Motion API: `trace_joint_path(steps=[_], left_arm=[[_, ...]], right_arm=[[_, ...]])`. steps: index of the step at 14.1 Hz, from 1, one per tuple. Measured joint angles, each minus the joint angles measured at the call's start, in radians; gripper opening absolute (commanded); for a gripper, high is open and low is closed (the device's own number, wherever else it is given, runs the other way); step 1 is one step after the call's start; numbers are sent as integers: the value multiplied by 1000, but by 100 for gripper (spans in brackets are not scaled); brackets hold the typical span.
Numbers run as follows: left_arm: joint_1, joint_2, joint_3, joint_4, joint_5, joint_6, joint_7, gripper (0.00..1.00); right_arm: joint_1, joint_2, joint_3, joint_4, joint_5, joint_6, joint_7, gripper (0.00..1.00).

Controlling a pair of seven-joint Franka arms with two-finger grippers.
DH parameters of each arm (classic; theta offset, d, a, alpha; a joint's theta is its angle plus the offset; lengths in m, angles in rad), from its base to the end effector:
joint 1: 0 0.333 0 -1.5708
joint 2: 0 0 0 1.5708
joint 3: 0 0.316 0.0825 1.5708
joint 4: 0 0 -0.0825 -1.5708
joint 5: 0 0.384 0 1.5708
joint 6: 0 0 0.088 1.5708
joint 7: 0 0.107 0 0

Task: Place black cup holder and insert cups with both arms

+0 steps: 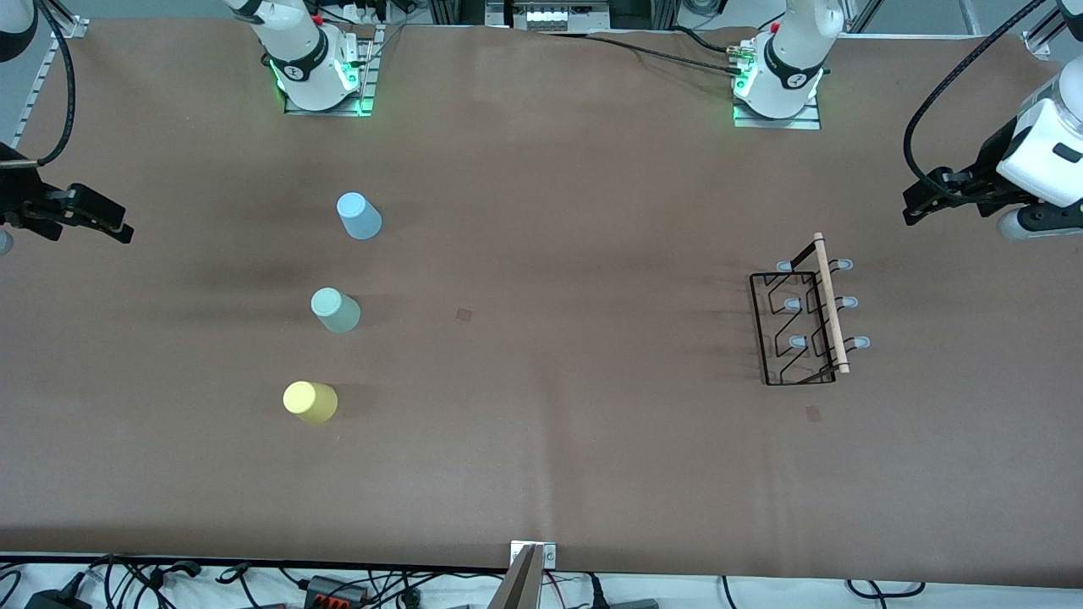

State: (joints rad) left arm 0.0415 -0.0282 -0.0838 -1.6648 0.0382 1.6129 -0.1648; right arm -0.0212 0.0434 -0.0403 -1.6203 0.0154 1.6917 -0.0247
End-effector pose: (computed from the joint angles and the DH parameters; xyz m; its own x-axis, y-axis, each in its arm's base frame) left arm 0.5473 -0.0198 0.5992 0.9926 0.1206 -0.0169 0.1197 -0.9918 -0.0438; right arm 0.5761 -0.0335 0.5872 0.9989 -0.0385 0.0283 -0.0382 -0.9992 -0.0129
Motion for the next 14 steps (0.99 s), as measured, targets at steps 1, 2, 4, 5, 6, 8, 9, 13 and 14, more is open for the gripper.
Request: trace_joint_path(steps=[1,2,4,5,6,8,9,13,14], left_arm=[[0,0,0,-1,0,0,0,100],[-1,3,-1,-5,0,0,0,100],[-3,18,-3,-20,0,2,0,100],[-4,31,-5,-31,0,12,0,100],[-4,49,-6,-42,0,25,0,100],[-4,97,-8,-73,-1,83,0,100],[-5,122,-9,-98,-1,135,0,100],[-7,164,-38,-307,-1,423,0,100],[-8,162,-43,-363,-1,492,-1,100]], right_arm=[[0,0,0,0,0,0,0,100],[0,0,0,0,0,0,0,100],[0,0,0,0,0,0,0,100],[0,0,0,0,0,0,0,100],[0,0,0,0,0,0,0,100],[0,0,0,0,0,0,0,100],[0,1,0,-1,0,0,0,100],[1,14,0,-5,0,-1,0,100],[3,24,0,-5,0,-1,0,100]])
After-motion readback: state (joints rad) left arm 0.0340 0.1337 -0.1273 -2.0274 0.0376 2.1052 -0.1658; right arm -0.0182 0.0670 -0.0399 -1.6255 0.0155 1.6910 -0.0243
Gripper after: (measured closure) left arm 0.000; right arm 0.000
